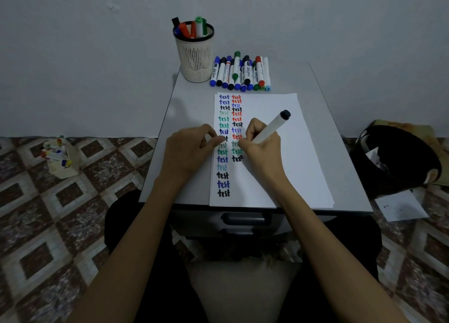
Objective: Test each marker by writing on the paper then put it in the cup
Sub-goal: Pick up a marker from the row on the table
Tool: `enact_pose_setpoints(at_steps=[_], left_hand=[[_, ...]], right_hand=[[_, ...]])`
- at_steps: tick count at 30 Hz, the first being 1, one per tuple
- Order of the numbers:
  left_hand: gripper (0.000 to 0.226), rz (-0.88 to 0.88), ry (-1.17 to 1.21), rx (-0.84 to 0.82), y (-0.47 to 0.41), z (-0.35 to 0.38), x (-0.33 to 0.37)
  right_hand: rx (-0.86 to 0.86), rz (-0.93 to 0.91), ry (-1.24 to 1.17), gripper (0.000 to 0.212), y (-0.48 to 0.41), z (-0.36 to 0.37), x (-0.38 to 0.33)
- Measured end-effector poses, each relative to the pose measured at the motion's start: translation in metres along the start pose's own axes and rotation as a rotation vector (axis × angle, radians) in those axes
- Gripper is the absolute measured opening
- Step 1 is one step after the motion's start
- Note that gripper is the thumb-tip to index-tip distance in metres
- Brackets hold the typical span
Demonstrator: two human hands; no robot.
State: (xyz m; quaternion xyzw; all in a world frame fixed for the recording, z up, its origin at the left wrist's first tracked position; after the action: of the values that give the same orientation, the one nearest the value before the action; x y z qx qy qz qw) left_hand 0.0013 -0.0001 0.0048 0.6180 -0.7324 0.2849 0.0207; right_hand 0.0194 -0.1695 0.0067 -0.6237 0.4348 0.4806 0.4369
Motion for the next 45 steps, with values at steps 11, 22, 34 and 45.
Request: enact_pose_setpoints(at_steps=[11, 22, 34, 45], left_hand=[[0.050, 0.061, 0.071, 0.098, 0.003, -0.007, 0.001], [0.024, 0.082, 0.222, -0.151, 0.000, -0.004, 0.002], [0.058, 0.059, 0.567, -0.178, -0.003, -0.005, 0.001], [0.020, 0.061, 0.477, -0.011, -0.001, -0.013, 0.001]], right_hand=[[0.130, -0.036, -0.300, 0.019, 0.004, -0.011, -0.014], [0.133, -0.034, -0.417, 0.027, 0.001, -0.010, -0.010], [0.112, -0.052, -0.476, 0.028, 0.003, -0.011, -0.013], [-0.033, -0.048, -0.605, 0.009, 0.005, -0.012, -0.013]])
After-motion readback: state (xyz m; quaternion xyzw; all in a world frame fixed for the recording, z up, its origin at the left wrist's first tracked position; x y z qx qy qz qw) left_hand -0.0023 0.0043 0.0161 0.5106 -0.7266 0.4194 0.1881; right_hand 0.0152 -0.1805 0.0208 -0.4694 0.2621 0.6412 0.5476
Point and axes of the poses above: each hand's wrist, its own y-axis away from the middle knuckle, its own z-axis out of the palm, x = y × z, the point moved 1 cm from there along -y, towards the middle knuckle, and after that the axes turned 9 degrees about -x, right-handed, at the moved point
